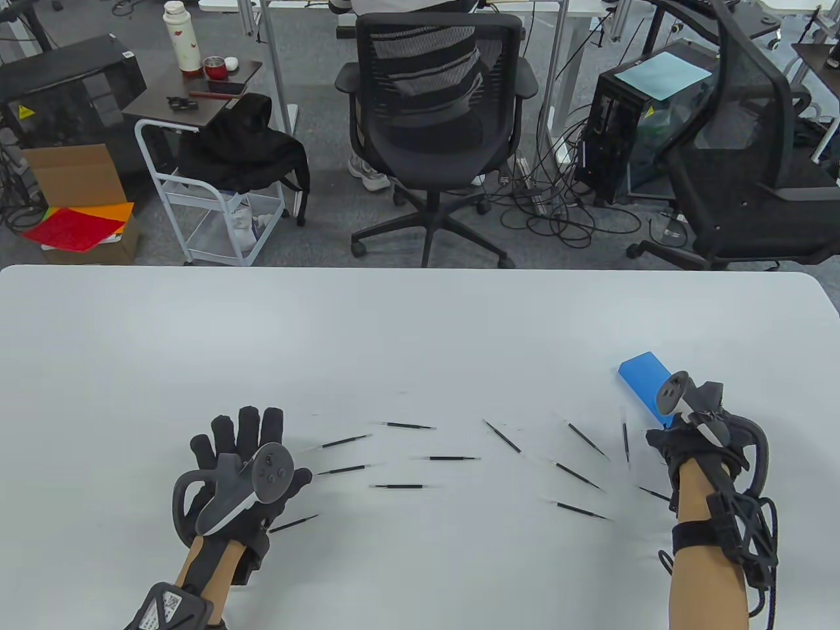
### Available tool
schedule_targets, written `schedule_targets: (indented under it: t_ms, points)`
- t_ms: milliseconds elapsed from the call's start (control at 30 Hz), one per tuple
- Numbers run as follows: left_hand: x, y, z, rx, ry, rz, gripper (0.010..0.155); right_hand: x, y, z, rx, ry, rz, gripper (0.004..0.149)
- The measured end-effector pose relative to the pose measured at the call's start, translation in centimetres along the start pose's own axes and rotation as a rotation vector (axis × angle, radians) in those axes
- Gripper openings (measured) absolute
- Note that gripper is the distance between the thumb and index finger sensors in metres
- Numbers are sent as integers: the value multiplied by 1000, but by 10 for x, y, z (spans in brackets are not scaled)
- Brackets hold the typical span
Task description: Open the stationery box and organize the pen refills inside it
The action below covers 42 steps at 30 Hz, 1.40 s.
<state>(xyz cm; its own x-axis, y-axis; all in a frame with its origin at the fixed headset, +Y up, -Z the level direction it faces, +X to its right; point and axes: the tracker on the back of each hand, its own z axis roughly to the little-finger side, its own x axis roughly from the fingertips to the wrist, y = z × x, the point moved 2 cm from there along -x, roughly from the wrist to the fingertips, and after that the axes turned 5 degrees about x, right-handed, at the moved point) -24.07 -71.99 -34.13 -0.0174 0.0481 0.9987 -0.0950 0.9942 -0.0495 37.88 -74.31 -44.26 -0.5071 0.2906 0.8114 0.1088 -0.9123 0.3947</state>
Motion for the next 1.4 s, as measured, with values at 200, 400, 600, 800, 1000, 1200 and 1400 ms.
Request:
schedule_targets:
  t_ms: [200,400,600,800,1000,1200,1400]
  points:
    - [0,0,1,-2,7,4,96,-7,0,-2,97,6,62,88]
    - [0,0,1,-6,11,7,96,-7,-2,2,93,-9,151,87]
    - [0,1,0,-7,4,0,96,7,-17,8,19,-49,289,87]
    - [7,5,-13,-18,-43,-41,95,54,-44,-8,-42,-239,442,88]
    - [19,11,-41,-60,-142,-102,94,134,-52,-48,-29,-543,538,89]
    - [36,12,-74,-87,-316,-147,95,218,-32,-95,65,-822,593,89]
    - [52,2,-109,-114,-497,-160,92,270,0,-132,142,-1002,565,88]
